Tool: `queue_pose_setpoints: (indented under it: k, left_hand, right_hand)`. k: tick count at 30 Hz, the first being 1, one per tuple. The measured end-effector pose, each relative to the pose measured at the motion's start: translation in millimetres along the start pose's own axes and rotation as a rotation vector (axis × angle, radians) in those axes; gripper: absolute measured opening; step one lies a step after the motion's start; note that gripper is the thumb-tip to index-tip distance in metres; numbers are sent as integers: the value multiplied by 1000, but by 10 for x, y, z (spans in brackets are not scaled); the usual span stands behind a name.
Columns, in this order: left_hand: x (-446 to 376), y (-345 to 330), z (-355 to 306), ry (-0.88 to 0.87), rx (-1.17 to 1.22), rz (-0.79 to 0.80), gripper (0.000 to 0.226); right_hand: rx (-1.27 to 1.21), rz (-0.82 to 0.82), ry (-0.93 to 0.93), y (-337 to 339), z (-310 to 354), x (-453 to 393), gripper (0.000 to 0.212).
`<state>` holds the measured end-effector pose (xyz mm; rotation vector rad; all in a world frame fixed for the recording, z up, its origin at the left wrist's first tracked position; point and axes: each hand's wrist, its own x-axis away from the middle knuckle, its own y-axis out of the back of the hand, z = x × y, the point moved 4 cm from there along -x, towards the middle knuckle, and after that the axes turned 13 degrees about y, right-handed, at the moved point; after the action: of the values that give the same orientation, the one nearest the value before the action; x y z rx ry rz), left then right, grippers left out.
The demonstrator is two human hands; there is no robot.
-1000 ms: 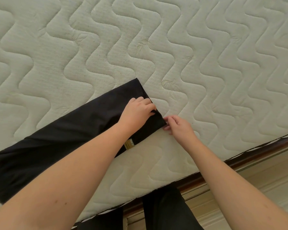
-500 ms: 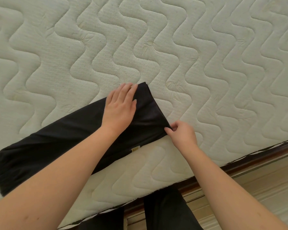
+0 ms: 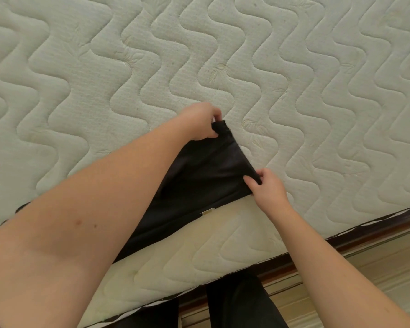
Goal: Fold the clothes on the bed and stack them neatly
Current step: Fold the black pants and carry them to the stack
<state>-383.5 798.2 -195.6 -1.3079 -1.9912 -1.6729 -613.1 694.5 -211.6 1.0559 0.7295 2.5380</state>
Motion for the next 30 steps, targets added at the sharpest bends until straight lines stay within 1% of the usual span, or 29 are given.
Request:
queue_pose_setpoints:
  k: [3, 7, 11, 13, 16, 19, 23, 26, 30]
  left_hand:
    - [43, 61, -252, -131, -17, -73, 28]
    - [158, 111, -324, -196, -84, -83, 30]
    - [435, 272, -106, -195, 89, -58, 33]
    - [644, 359, 84, -188, 167, -45, 28]
    - [972, 454, 437, -143, 218, -44, 17]
    - [1298, 548, 817, -135, 264, -61, 21]
    - [1742, 671, 1437, -53, 345, -114, 26]
    - [2059, 715, 1927, 19, 425, -72, 25]
    - [2363, 694, 2548, 155, 395, -66, 36]
  right_hand:
    - [-57, -48, -39, 205, -32, 67, 18]
    - [-36, -15, 43, 359, 142, 251, 20]
    - [5, -58, 162, 335, 468, 547, 22]
    - [33, -84, 233, 249, 660, 737, 21]
    - [42, -100, 364, 61, 974, 1014, 24]
    - [43, -89, 490, -193, 1301, 1254, 21]
    - [64, -9, 600, -702, 1698, 1545, 20]
    - [103, 89, 661, -1158, 1960, 1732, 22]
    - [163, 222, 708, -1749, 2260, 1912, 25]
